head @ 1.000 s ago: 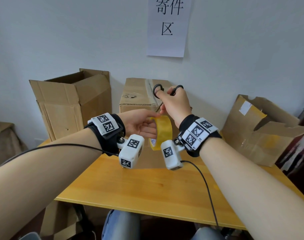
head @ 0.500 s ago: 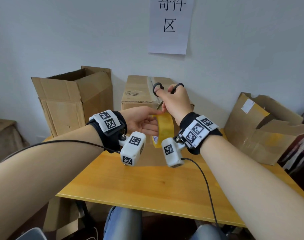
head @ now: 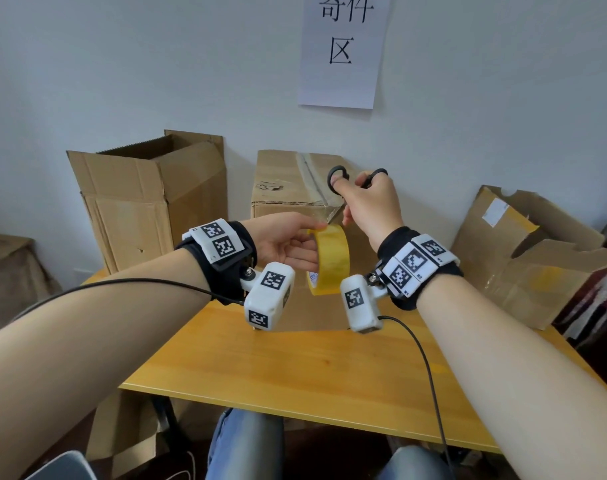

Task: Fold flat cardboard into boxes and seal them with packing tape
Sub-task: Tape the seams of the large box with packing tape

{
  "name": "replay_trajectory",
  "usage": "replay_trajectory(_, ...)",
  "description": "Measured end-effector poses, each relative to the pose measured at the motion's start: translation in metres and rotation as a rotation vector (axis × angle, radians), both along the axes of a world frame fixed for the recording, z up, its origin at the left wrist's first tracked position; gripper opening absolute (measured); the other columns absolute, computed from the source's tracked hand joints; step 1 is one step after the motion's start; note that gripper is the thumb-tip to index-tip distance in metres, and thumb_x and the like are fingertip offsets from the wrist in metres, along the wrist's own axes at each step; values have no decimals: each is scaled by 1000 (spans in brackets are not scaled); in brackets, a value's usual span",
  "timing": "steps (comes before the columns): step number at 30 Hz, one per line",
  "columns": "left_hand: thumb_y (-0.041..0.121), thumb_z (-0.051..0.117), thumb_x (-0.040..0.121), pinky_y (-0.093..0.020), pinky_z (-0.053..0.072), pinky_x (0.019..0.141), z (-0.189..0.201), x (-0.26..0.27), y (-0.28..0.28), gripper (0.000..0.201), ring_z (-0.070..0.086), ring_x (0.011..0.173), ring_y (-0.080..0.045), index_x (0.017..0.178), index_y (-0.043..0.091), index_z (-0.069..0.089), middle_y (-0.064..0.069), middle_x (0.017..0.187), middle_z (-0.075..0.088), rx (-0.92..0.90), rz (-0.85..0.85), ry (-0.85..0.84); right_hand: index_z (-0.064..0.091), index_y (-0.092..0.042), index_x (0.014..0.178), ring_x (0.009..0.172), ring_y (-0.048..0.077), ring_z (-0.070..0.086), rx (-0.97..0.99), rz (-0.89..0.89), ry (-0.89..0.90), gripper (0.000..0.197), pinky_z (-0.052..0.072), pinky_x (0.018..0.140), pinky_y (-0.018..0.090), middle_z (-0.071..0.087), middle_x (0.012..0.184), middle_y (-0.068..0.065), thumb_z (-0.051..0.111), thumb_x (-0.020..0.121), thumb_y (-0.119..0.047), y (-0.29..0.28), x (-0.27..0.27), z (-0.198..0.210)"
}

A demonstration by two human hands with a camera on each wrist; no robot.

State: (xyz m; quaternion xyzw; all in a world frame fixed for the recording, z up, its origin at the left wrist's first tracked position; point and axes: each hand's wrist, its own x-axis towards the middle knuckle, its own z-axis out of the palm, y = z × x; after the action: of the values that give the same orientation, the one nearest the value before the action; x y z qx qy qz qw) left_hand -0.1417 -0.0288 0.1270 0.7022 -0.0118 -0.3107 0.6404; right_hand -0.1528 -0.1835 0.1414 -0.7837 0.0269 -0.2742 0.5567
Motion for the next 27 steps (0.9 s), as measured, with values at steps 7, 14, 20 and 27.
replay_trajectory(7,28,66,96,-39,63,67,-2,-1,-2,24,76,68,-25,98,4,65,-11,78,75,9,-5,-12,46,-15,90,41,17,53,62,-9,16,29,50,56,33,53,61,1,67,90,-34,-9,-2,-1)
replay_trajectory(14,28,67,96,-39,63,67,-1,-2,-6,24,76,69,-25,98,4,65,-11,80,74,26,-8,-7,54,-2,104,46,21,58,123,-6,40,27,51,50,28,58,65,10,57,97,-28,-12,-2,-3)
replay_trajectory(20,28,67,95,-38,63,69,-1,-1,-5,25,76,71,-25,101,4,64,-11,83,75,26,-15,-7,53,-6,91,46,25,61,89,-24,25,28,49,54,30,60,60,12,48,102,-31,-11,2,-3)
replay_trajectory(27,28,67,95,-38,63,71,-1,1,-5,24,76,71,-25,100,4,65,-11,83,75,23,-15,-4,50,-10,86,43,22,63,39,-50,11,29,58,71,41,58,47,2,41,104,-31,-6,0,-1)
